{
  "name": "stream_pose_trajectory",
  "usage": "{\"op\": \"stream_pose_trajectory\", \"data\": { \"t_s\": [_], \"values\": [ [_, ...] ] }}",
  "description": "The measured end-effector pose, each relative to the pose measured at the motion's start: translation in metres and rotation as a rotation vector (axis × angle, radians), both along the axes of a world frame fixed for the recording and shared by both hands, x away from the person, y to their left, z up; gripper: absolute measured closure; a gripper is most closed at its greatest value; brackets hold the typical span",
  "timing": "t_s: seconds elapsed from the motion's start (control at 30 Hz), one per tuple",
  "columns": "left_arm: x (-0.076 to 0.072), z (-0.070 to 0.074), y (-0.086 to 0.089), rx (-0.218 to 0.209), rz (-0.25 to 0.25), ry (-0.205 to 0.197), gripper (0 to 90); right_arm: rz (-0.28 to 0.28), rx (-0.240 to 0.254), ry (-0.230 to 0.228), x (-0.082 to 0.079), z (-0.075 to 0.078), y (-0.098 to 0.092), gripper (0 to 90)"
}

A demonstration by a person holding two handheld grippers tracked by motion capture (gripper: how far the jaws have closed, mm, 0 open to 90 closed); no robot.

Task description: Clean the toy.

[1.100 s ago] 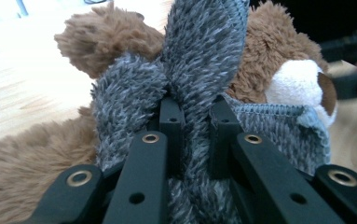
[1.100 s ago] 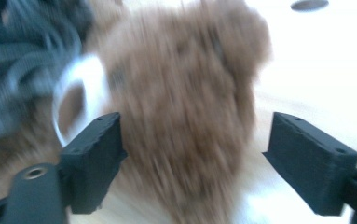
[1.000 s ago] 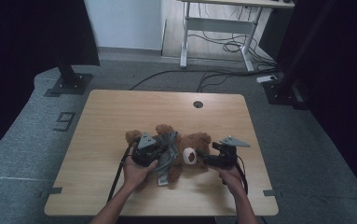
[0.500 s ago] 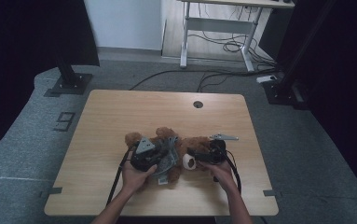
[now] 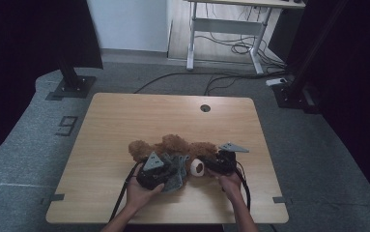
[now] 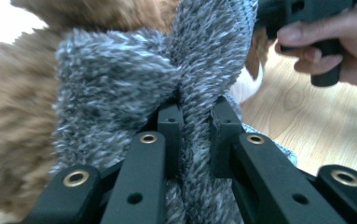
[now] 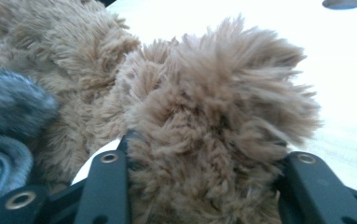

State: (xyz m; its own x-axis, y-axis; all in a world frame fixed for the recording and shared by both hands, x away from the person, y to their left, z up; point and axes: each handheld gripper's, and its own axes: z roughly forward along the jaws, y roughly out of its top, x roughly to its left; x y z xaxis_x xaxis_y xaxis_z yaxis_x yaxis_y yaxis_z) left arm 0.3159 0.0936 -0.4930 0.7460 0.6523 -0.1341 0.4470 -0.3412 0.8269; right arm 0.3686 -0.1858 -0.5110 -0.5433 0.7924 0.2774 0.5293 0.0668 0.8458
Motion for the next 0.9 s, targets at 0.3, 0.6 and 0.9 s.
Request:
{"op": "stream_pose_trajectory", "data": {
  "t_s": [0.3,0.6,0.9],
  "values": [
    [0.036,-0.015,-0.017,0.018,0.046,-0.004,78.7,-0.057,-0.051,-0.117,0.013,0.007,0.002,57.1],
    [0.028,0.008,-0.007,-0.038,0.021,0.019,78.1,-0.045,-0.019,-0.154,0.007,-0.005,-0.006,56.9],
    [0.050,0.047,0.010,-0.019,0.104,-0.008,77.4,0.000,-0.004,-0.195,-0.015,-0.013,-0.015,56.4]
  ]
}}
